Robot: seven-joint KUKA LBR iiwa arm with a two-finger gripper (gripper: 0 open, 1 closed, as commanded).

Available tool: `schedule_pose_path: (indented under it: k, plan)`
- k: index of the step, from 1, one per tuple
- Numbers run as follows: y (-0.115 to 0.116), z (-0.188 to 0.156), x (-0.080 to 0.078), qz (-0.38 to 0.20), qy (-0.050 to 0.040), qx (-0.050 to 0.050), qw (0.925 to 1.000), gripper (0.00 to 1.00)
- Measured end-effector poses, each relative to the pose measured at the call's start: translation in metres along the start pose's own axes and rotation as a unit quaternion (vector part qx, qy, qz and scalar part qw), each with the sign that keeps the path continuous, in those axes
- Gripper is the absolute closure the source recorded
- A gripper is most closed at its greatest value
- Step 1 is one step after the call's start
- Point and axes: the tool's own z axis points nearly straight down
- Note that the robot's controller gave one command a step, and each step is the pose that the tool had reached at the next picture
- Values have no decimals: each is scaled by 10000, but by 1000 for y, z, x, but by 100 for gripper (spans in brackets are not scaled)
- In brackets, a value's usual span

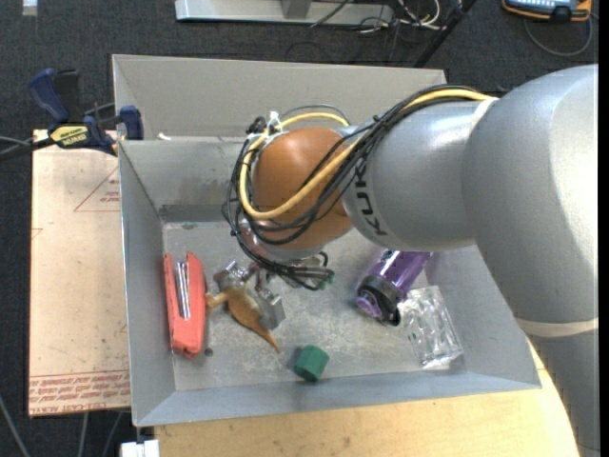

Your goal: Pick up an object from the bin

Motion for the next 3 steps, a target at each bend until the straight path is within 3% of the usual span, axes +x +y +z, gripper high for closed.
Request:
schedule_pose_path:
  k: [1, 2, 3]
  plan:
    - [-13, -5, -17, -477, -4, -27, 9989, 100]
    - [-13, -5, -17, -478, -4, -27, 9989, 100]
    - [-17, -141, -26, -306, -31, -21, 9995, 100]
